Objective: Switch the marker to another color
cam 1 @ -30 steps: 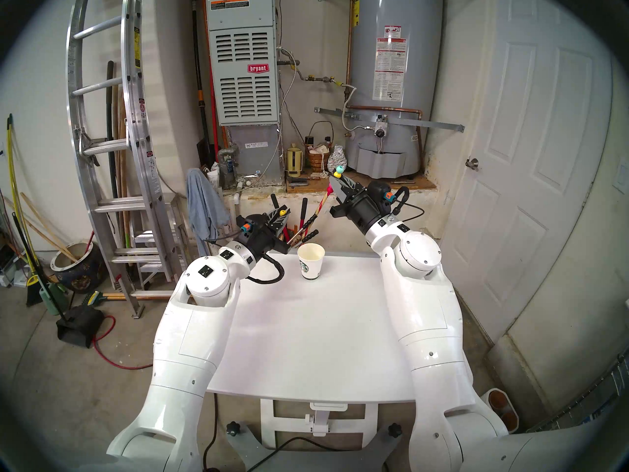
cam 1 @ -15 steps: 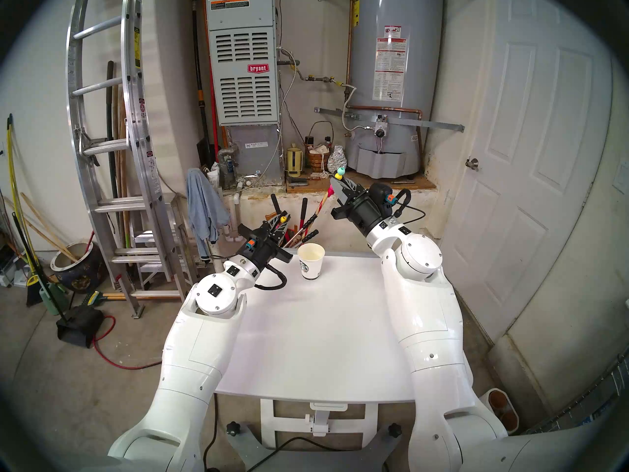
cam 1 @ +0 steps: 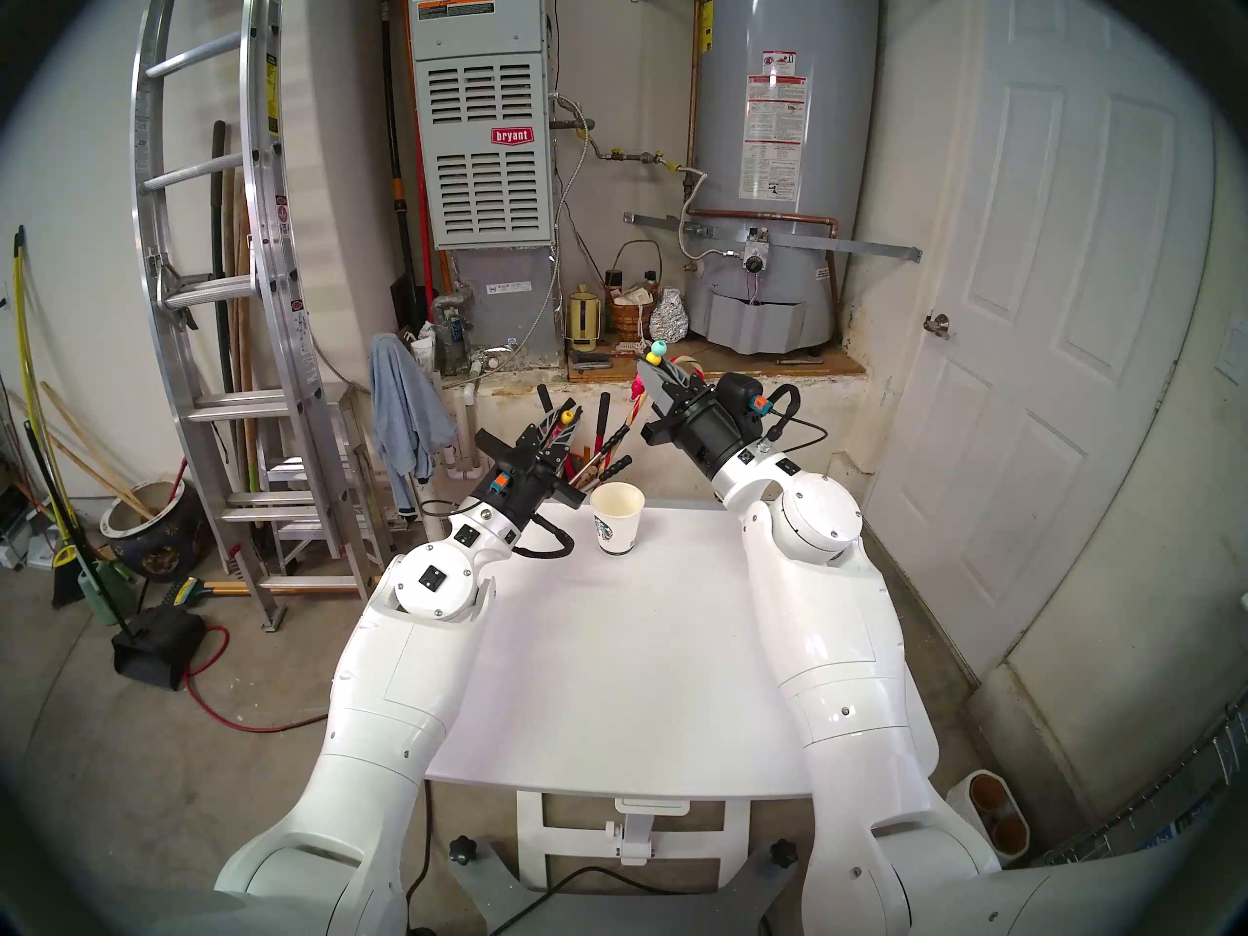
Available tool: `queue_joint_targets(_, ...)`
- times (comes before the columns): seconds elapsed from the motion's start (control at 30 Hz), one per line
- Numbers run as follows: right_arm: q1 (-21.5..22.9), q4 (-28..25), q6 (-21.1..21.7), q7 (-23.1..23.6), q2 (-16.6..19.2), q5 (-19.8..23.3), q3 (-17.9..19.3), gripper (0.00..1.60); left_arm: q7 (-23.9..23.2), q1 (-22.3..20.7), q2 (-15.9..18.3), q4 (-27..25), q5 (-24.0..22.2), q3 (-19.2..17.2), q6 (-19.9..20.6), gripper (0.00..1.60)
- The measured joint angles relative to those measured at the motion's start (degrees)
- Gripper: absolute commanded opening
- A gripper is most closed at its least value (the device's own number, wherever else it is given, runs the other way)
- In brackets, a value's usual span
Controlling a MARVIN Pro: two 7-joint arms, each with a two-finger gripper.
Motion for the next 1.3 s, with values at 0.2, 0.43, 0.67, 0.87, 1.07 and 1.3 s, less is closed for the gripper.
queue_joint_targets(0.2,-0.28,0.64,-2.64,1.26,-0.71,0.86,-0.39,0.00,-1.19,-0.73,0.11,0.06,-0.55,0.00,-0.84,0.00)
queue_joint_targets(0.43,-0.42,0.58,-5.15,2.45,-1.53,1.79,-0.82,0.00,-2.41,-1.13,0.20,0.12,-0.74,0.04,-1.02,0.00)
queue_joint_targets(0.67,-0.72,0.56,-6.62,3.28,-1.78,2.30,-1.39,0.00,-3.29,-1.53,0.14,0.44,-0.98,0.01,-0.97,0.00)
queue_joint_targets(0.87,-0.71,2.09,-8.61,3.85,-1.82,1.30,-2.30,0.00,-4.26,-1.95,-0.20,0.30,-1.55,0.04,-0.10,0.00)
queue_joint_targets(1.07,-0.62,3.80,-10.26,4.38,-1.98,0.43,-2.67,0.00,-4.74,-2.20,-0.52,0.26,-1.62,0.05,0.91,0.00)
queue_joint_targets(1.3,-0.49,3.90,-11.26,4.70,-2.20,0.51,-2.68,0.00,-4.92,-2.18,-0.66,0.26,-1.66,0.00,1.38,0.00)
